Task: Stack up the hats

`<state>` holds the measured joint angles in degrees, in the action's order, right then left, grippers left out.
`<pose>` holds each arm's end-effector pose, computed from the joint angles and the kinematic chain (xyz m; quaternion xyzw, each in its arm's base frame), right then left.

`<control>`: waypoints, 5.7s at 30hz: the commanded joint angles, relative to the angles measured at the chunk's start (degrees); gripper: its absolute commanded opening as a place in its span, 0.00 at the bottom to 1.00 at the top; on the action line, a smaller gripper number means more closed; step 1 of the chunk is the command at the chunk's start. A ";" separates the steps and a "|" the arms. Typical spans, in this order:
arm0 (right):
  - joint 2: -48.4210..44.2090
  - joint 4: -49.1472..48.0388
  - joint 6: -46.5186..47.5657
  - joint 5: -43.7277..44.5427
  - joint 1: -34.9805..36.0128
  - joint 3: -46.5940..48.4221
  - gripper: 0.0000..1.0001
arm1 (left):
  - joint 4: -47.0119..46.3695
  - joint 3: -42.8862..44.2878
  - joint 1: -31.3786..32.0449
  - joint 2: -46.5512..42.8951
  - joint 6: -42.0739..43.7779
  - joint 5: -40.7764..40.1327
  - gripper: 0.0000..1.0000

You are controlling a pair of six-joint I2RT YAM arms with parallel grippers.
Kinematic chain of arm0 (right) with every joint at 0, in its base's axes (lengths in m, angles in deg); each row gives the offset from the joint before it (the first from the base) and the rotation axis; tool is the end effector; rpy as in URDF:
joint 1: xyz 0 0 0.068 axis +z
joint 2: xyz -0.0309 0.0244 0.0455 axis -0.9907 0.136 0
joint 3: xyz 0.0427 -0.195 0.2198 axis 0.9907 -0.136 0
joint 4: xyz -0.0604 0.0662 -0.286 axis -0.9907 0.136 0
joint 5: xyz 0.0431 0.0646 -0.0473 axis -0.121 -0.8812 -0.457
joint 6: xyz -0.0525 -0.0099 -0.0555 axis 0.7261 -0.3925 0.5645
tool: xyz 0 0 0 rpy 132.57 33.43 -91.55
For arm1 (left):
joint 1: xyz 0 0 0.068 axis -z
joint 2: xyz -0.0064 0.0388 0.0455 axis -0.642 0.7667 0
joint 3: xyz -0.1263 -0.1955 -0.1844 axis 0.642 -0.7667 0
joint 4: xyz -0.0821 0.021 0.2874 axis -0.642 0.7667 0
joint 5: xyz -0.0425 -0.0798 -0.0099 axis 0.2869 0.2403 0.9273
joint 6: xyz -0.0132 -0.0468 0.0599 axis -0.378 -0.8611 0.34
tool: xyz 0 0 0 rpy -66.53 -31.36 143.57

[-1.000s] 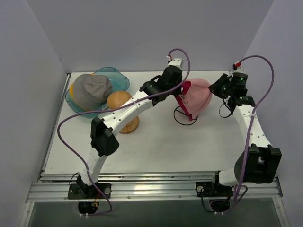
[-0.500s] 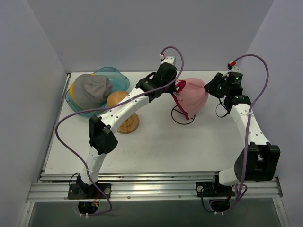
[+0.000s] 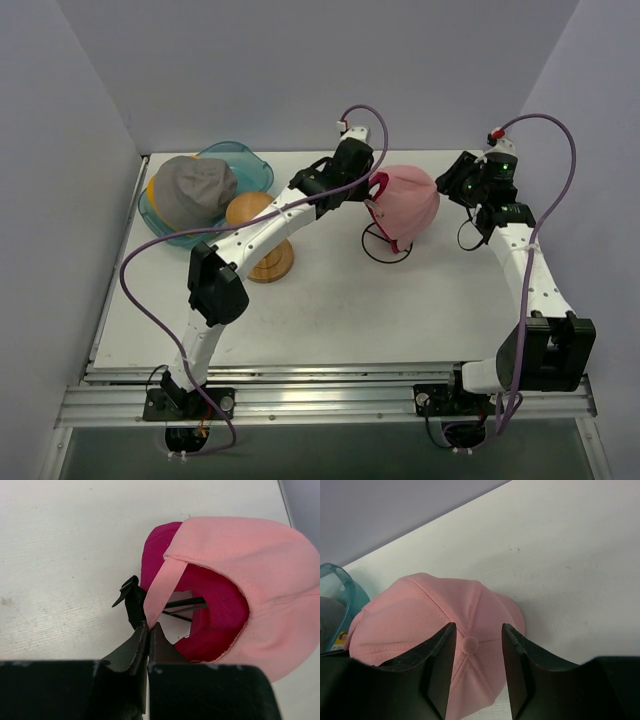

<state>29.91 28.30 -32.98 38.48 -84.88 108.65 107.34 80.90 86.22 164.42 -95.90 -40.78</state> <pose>0.3940 -0.0047 0.3684 0.1194 0.7684 0.1999 0.5961 0.4139 -0.4065 0.3581 0.0573 0.8702 -0.1956 0.4486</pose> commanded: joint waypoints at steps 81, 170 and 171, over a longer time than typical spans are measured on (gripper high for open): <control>-19.88 -2.08 0.30 -4.76 -0.99 -13.02 0.57 | -13.57 -13.37 -2.07 -0.38 0.23 2.21 0.27; -17.23 -4.80 3.20 -13.72 -6.09 -12.40 0.62 | -12.42 -21.37 -2.07 -10.40 -5.40 4.67 0.91; -17.50 -4.62 3.11 -13.55 -6.09 -12.22 0.62 | -12.51 -21.45 -2.07 -11.10 -5.22 4.93 0.91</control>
<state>14.54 24.51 -30.67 24.69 -90.78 94.97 93.88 57.90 84.41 158.32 -102.28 -35.40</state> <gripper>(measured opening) 0.616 0.910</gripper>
